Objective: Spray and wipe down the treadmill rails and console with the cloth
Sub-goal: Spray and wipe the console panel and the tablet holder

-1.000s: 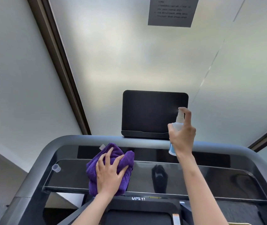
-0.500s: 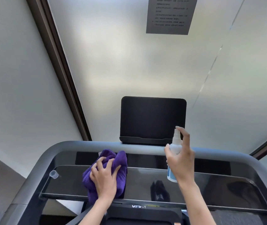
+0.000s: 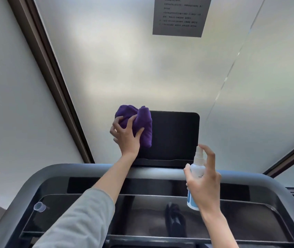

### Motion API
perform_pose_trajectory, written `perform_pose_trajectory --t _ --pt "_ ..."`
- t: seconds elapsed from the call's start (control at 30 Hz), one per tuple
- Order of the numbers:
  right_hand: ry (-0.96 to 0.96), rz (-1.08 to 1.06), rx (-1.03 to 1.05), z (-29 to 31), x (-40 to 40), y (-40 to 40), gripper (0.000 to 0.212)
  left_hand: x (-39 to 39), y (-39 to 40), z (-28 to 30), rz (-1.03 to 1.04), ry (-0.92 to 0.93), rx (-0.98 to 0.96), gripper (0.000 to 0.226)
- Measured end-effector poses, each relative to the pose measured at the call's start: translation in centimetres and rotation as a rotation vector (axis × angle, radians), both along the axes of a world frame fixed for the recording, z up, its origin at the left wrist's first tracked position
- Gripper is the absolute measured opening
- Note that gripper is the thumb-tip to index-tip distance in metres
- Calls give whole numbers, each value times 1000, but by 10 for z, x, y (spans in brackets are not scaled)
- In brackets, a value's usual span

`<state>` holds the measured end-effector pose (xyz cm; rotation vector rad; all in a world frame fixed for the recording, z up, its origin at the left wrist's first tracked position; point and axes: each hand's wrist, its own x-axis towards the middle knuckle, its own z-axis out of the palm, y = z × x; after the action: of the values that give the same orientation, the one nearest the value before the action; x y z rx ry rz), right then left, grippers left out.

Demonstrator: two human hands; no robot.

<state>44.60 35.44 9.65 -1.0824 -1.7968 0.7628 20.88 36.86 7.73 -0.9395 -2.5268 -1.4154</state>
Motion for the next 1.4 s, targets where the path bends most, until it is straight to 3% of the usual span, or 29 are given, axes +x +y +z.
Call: perform_pose_trajectory --t 0.2,0.33,0.43,0.53,0.63,0.77,1.0,1.13,1.23,1.4 --pt "-3 -1 -6 -4 1 5 67 2 -23 -41 8 65 5 25" --pt "13 3 -12 -4 3 5 68 11 -37 -32 39 44 -16 24" --pt "14 2 -7 -3 2 7 68 18 -24 -7 82 201 88 27" --pt "2 -4 3 -3 -1 10 65 22 17 15 -7 305 -79 36" --pt "6 6 -4 -4 -3 11 66 34 33 -4 -79 292 -254 51" --pt "3 17 -15 -9 -2 10 67 32 14 -33 -67 396 -83 37" --pt "24 5 -26 -12 7 11 67 59 -20 -41 16 368 -181 32" --pt "13 -19 20 -10 14 14 66 58 7 -19 7 341 -39 38" --pt "16 -27 11 -12 20 16 67 59 33 -18 -55 319 -127 47" --pt "5 -31 2 -20 31 15 68 46 35 -47 16 472 -23 33"
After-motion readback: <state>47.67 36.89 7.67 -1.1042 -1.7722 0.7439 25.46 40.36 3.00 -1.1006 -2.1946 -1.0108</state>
